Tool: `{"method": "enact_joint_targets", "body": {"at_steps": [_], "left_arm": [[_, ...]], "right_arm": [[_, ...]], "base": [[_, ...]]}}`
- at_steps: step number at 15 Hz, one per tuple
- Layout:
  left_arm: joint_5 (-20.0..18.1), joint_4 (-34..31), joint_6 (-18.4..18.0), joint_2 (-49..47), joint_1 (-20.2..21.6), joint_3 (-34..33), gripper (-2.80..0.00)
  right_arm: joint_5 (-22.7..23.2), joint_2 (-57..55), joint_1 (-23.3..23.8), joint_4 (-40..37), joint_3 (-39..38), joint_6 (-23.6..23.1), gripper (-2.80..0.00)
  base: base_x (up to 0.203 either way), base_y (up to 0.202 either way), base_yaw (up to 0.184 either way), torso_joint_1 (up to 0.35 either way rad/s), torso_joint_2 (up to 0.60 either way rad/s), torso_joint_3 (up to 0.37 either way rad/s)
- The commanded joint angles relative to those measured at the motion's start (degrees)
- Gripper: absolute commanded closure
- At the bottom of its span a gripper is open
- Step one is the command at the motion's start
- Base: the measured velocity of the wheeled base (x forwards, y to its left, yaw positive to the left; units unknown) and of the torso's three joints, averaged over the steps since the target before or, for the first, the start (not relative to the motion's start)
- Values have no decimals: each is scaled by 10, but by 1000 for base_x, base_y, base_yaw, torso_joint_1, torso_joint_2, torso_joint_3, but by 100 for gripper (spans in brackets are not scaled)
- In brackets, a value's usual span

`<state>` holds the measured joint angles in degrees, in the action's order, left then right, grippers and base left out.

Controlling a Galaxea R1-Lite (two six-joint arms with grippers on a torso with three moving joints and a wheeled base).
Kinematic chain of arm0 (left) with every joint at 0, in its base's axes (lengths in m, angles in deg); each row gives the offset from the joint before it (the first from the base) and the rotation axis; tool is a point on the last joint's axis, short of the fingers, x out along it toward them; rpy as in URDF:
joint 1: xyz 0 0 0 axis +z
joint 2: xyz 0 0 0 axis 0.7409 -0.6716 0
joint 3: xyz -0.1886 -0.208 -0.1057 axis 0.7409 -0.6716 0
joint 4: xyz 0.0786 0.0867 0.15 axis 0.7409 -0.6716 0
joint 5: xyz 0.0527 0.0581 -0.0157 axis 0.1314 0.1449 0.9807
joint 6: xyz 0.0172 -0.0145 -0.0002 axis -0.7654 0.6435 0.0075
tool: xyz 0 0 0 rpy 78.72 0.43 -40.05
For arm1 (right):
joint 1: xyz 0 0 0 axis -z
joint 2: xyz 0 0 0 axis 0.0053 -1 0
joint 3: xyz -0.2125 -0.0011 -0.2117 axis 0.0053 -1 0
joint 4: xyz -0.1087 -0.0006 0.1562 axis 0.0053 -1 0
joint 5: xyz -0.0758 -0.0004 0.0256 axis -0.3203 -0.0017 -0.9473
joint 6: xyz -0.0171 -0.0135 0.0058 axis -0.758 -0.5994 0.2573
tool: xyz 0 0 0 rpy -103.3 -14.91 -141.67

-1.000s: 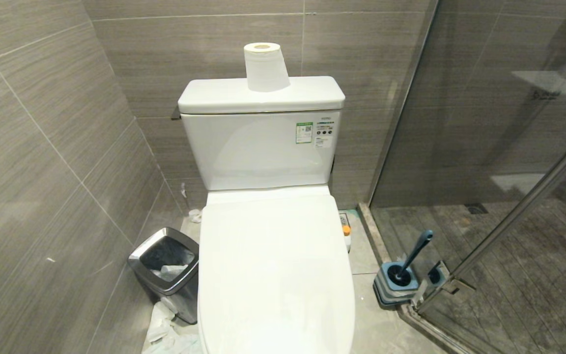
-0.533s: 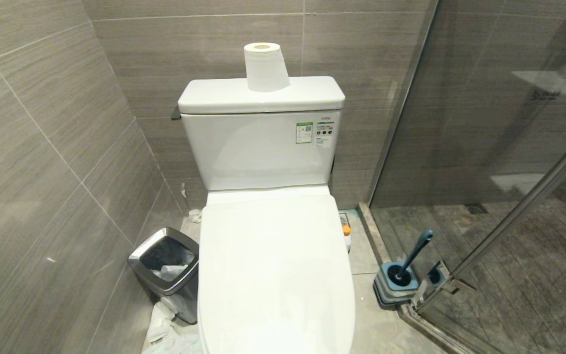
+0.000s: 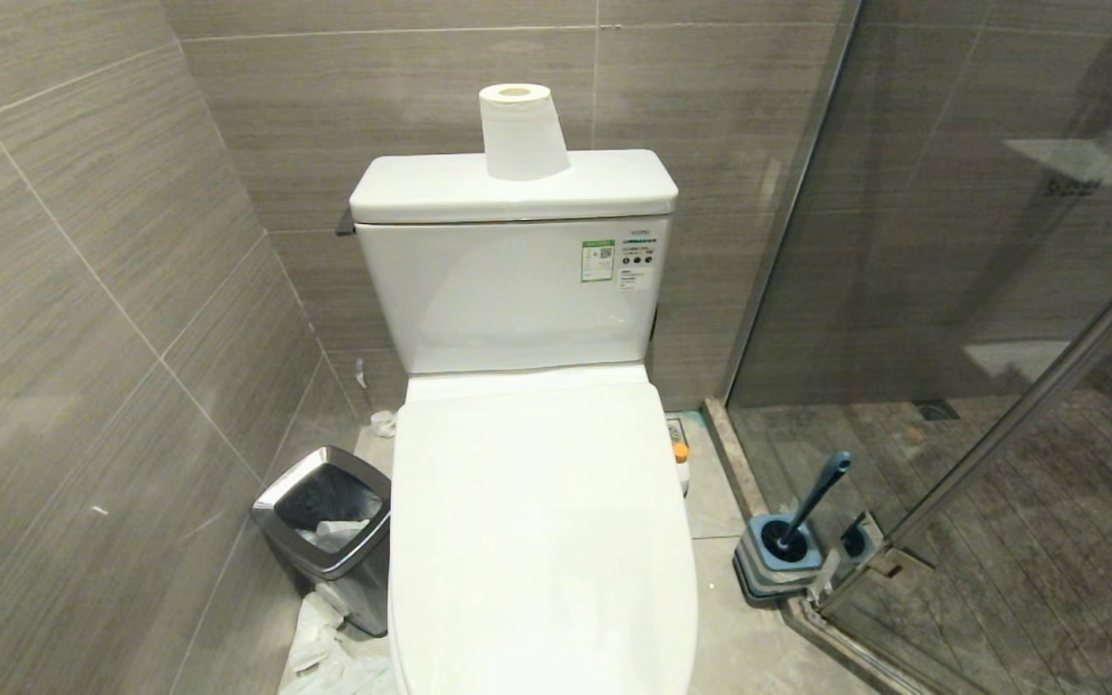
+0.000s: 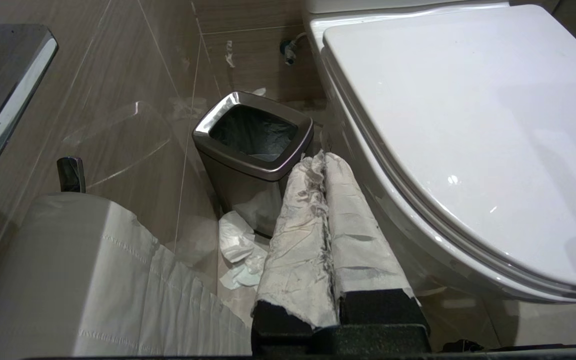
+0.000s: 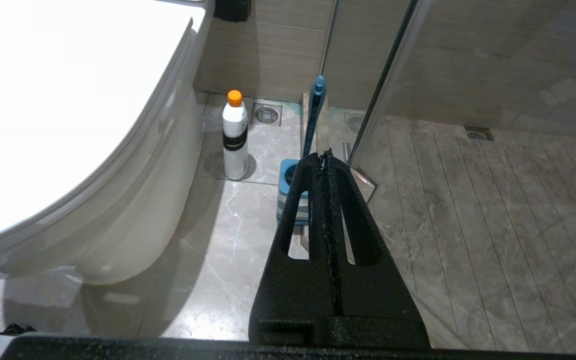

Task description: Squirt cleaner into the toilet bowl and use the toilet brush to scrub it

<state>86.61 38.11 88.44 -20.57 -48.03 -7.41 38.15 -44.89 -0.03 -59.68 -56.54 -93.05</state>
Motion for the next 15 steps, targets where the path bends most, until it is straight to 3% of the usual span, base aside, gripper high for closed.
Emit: {"method": "enact_joint_targets", "body": {"at_steps": [1,15], "left_arm": [[0,0,0,-1,0,0,0],[1,0,1,-2,0,0,0]], "right_arm": [[1,-1,0,0,0,0,0],[1,-1,0,1,0,-1,0]], "base": [[0,0,0,0,0,0],[0,0,0,0,0,0]]}}
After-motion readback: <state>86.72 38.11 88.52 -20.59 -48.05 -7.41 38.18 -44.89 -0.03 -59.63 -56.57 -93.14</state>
